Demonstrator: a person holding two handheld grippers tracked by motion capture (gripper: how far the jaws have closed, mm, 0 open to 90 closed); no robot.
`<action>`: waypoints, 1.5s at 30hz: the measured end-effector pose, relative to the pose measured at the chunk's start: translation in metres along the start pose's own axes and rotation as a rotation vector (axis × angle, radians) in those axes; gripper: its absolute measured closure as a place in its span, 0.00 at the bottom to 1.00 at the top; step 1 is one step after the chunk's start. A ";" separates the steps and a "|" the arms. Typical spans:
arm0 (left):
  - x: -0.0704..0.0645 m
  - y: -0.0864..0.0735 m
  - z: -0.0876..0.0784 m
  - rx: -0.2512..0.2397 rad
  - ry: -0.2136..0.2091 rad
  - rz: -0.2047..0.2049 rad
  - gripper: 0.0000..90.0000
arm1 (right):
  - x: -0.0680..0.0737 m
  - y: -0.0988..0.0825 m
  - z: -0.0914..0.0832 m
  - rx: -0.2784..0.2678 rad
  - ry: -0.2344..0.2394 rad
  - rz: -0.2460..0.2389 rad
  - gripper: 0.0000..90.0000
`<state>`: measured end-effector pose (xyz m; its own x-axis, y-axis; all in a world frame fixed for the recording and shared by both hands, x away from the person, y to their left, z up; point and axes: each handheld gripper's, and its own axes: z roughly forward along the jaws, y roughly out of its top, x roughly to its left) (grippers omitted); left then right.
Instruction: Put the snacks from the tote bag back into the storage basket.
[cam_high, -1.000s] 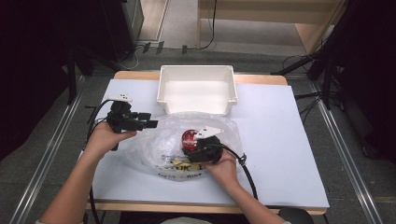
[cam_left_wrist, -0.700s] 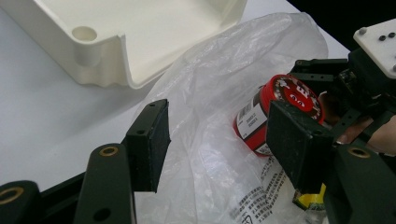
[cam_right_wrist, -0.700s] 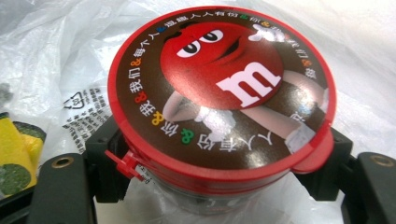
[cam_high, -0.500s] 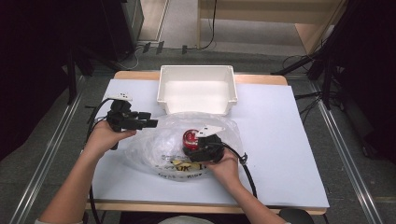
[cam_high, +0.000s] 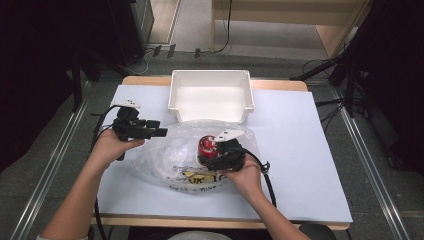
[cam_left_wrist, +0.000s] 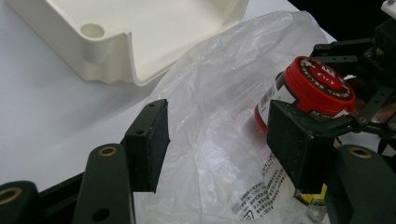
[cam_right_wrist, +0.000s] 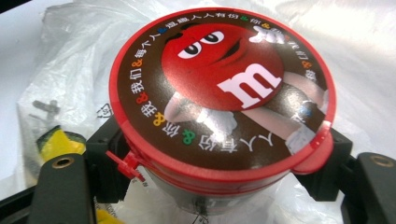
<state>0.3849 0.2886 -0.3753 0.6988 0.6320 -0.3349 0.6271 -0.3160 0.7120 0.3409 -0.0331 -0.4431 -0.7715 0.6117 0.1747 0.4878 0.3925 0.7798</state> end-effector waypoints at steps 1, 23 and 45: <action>0.000 0.000 0.000 0.001 0.002 0.003 0.45 | 0.000 0.001 -0.002 -0.002 0.001 0.000 0.29; 0.000 0.000 -0.002 -0.006 0.009 0.004 0.45 | 0.002 0.029 -0.026 0.017 0.052 -0.033 0.29; 0.000 0.004 -0.002 -0.003 0.010 0.024 0.44 | -0.003 0.052 -0.037 0.022 0.059 -0.044 0.29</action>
<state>0.3864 0.2885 -0.3718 0.7101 0.6314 -0.3117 0.6091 -0.3287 0.7217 0.3537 -0.0401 -0.3808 -0.8151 0.5518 0.1764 0.4610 0.4335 0.7743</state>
